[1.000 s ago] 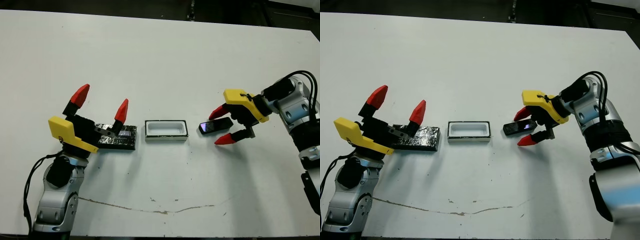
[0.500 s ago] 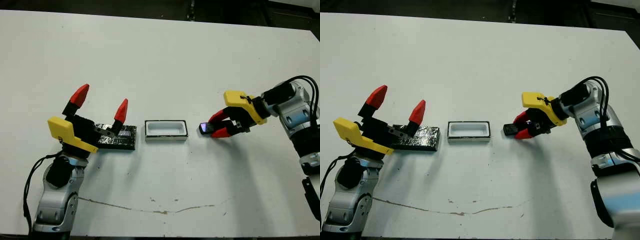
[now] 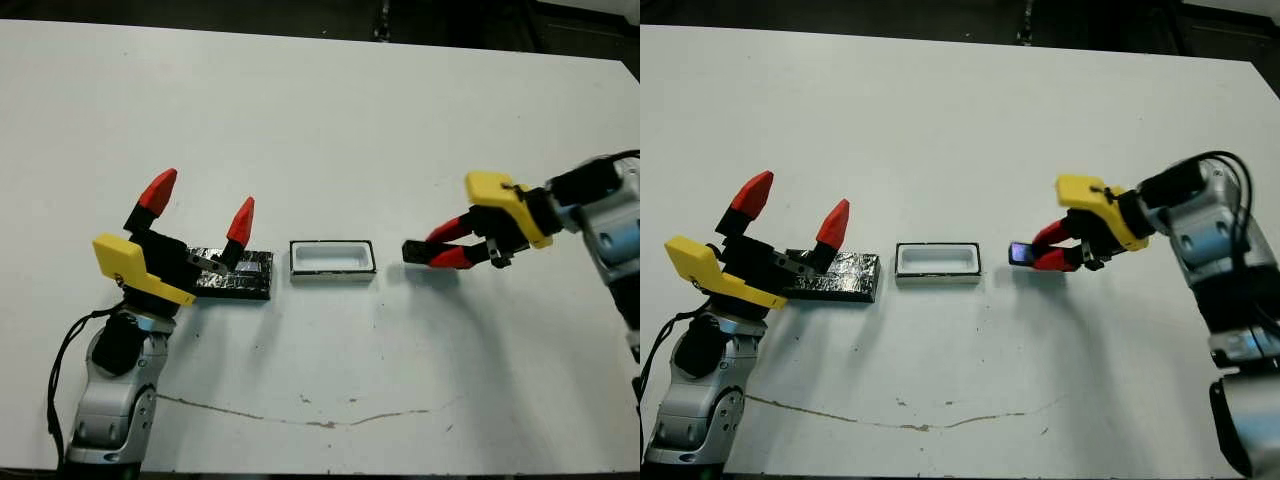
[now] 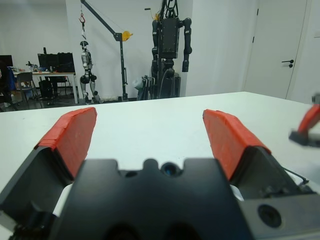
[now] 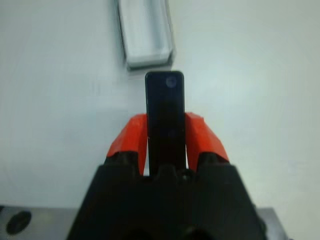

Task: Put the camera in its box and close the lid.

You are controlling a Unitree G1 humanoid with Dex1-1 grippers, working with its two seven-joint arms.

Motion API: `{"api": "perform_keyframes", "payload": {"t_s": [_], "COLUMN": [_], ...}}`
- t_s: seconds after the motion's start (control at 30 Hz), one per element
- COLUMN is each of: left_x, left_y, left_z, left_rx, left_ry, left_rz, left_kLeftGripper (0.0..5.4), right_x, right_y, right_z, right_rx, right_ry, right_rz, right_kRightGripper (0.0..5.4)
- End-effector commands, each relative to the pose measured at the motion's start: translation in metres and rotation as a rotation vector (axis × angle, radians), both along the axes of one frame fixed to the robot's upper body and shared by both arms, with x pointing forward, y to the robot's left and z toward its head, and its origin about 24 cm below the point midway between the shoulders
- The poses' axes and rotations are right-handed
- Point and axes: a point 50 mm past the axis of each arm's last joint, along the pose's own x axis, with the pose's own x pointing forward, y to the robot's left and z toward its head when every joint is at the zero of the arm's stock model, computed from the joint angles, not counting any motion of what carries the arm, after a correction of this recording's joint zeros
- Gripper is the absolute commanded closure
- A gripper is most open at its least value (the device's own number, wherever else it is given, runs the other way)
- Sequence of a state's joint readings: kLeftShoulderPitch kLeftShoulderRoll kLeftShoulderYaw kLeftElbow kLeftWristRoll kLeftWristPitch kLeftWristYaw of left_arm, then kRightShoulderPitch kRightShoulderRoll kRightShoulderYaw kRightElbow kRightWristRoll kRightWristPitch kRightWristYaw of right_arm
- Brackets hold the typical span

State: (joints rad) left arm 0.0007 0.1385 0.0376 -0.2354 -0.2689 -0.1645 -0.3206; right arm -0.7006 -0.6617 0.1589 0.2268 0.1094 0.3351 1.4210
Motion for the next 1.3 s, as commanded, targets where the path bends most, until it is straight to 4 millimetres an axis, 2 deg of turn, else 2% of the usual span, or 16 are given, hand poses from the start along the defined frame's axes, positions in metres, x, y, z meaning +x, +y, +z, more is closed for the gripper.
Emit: {"api": "perform_keyframes", "payload": {"t_s": [0.03,0.3,0.53,0.7,0.87,1.13,1.3], "left_x": [-0.002,-0.002,-0.002,-0.003,-0.003,-0.003,-0.003], "left_y": [0.002,0.001,0.001,0.000,0.001,-0.001,-0.001], "left_z": [-0.004,-0.005,-0.006,-0.006,-0.007,-0.007,-0.006], "left_rx": [-0.003,-0.004,-0.022,-0.026,-0.030,-0.025,-0.020], "left_ry": [0.016,0.014,0.022,0.027,0.027,0.021,0.019], "left_rz": [0.008,0.011,0.004,0.008,0.011,0.012,0.008], "left_kLeftGripper": [0.00,0.00,0.00,0.00,0.00,0.00,0.00], "right_x": [-0.004,-0.002,-0.002,0.004,0.012,0.015,0.016], "right_y": [-0.002,0.010,0.040,0.060,0.074,0.087,0.094], "right_z": [0.010,0.014,0.020,0.012,-0.002,-0.013,-0.012], "right_rx": [0.040,0.193,0.187,0.138,0.115,0.081,0.079], "right_ry": [-0.050,0.037,0.013,-0.012,0.061,0.097,0.028], "right_rz": [-0.040,-0.139,-0.132,-0.075,-0.029,0.051,0.104], "right_kRightGripper": [3.73,3.73,3.73,3.73,3.73,3.73,3.73]}}
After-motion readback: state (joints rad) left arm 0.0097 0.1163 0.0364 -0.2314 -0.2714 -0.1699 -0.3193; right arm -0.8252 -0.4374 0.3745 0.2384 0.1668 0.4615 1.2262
